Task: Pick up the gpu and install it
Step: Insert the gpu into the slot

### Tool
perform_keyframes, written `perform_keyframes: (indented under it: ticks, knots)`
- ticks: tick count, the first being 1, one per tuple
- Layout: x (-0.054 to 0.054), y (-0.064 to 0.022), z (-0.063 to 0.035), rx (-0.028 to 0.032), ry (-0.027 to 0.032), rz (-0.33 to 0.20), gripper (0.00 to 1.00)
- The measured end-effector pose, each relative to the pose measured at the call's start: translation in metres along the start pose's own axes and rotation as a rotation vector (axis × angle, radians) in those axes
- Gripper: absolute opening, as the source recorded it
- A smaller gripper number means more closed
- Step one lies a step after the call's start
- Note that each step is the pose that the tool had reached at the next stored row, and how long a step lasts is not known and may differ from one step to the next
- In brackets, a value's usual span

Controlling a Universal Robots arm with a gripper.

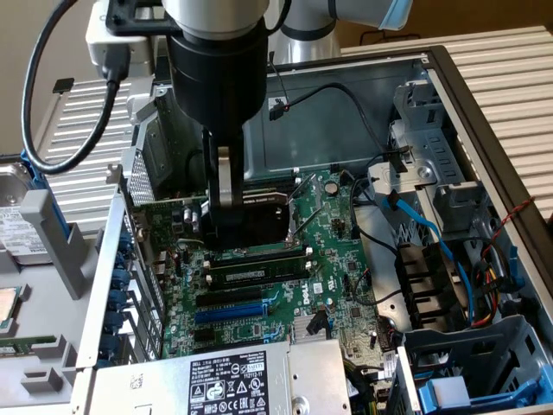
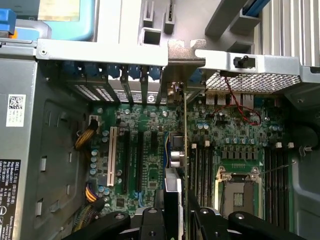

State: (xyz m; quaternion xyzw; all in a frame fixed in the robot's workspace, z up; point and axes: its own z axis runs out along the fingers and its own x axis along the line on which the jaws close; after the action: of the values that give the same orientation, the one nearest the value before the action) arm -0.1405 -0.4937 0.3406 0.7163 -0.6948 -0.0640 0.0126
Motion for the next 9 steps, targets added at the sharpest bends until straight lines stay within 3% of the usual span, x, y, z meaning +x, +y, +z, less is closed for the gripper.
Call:
perform_keyframes:
  ticks: [9]
  knots:
    - [0.0007,-0.001,0.0091,0.0045,-0.0056,0.059,0.27]
